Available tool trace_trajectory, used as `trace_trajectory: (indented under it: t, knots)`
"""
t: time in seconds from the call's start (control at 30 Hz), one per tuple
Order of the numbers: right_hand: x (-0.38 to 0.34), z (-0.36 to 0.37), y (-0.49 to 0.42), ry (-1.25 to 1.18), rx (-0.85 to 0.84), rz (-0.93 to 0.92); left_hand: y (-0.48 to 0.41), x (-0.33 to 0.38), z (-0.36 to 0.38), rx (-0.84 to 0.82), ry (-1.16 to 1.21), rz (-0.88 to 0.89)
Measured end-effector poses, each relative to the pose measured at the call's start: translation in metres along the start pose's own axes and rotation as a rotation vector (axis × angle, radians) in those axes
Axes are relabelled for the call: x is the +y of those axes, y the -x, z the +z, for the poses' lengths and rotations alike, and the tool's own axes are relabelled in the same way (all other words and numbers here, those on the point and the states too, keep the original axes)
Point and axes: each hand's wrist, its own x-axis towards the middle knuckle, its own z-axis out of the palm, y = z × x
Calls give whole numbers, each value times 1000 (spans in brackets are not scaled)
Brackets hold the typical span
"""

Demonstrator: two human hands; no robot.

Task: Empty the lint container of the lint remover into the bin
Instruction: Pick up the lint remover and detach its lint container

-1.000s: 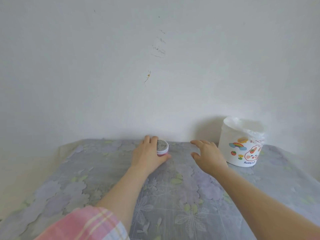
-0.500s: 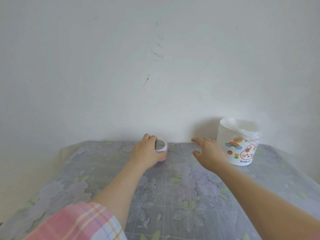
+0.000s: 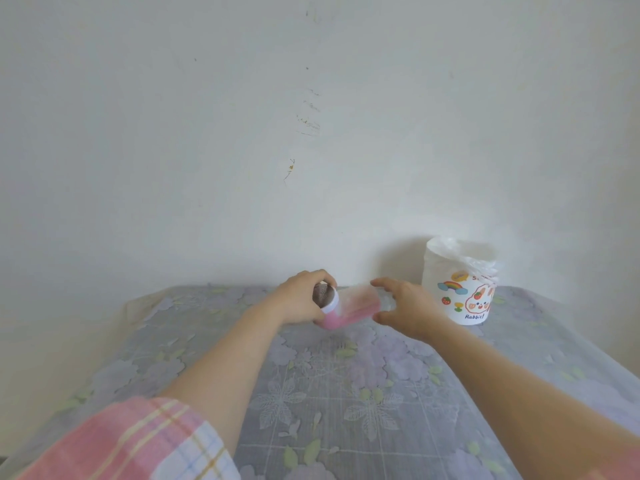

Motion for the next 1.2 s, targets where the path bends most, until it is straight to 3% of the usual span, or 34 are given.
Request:
trace_trajectory:
  t: [0.17, 0.33, 1.2]
  knots:
    - [1, 5, 6, -95, -117, 25, 4, 5, 4, -69, 16, -14]
    - [4, 18, 9, -132, -127, 34, 6, 5, 7, -119, 60, -47]
    - [6, 27, -1, -231, -128, 69, -5, -8, 19, -26, 45, -36]
